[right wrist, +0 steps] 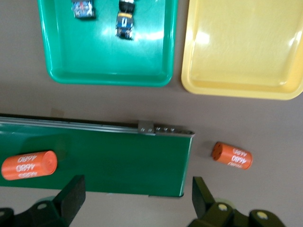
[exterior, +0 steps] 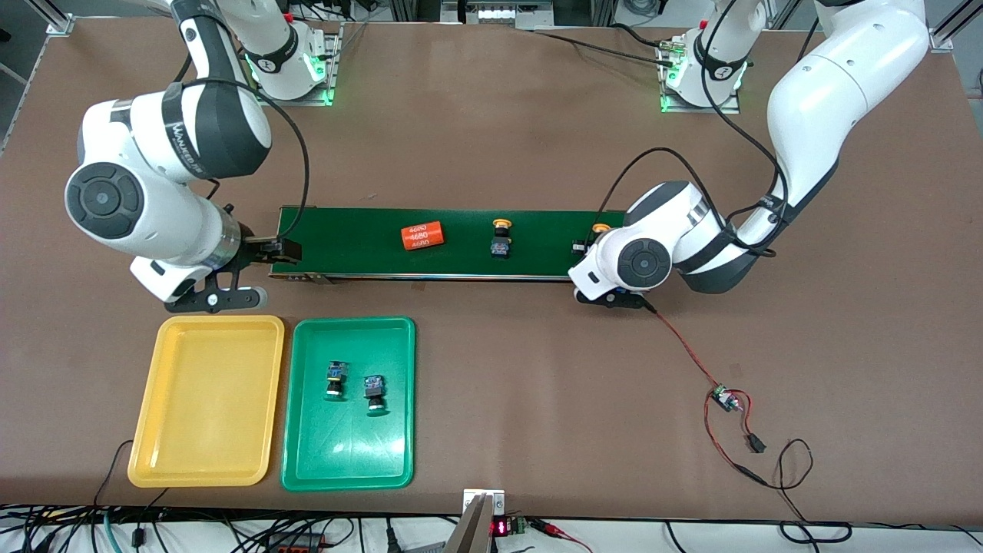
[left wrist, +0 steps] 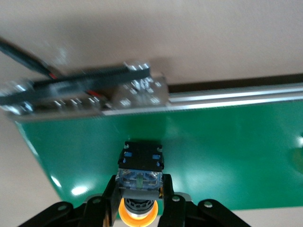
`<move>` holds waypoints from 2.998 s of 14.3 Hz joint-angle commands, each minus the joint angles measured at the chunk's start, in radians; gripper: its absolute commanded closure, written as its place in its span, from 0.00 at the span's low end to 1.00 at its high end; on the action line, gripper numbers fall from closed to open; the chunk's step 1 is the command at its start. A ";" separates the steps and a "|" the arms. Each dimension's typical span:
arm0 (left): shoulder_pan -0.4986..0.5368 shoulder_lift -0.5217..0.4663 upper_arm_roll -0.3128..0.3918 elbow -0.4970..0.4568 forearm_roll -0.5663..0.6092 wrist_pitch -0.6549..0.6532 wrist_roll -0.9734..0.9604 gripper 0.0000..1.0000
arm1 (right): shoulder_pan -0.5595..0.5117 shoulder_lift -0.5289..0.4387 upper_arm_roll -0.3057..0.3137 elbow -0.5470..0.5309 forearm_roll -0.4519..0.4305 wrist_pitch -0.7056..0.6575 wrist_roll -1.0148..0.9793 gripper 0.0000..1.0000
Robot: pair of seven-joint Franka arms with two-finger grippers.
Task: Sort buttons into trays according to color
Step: 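Move the right gripper to the belt while the left gripper places the yellow button, then grasp a yellow button on the belt with the right gripper while the left gripper withdraws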
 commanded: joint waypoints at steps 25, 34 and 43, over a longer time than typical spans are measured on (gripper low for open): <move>-0.287 -0.627 0.961 0.129 -0.482 -0.036 0.833 0.00 | 0.368 0.213 0.082 -0.040 0.009 0.264 0.598 0.00; -0.369 -0.897 1.012 -0.041 -0.412 -0.060 0.827 0.00 | 0.368 0.278 0.083 -0.038 0.100 0.309 0.586 0.19; -0.324 -0.865 1.014 0.012 -0.438 -0.127 0.800 0.00 | 0.356 0.286 0.062 0.030 0.085 0.304 0.578 0.94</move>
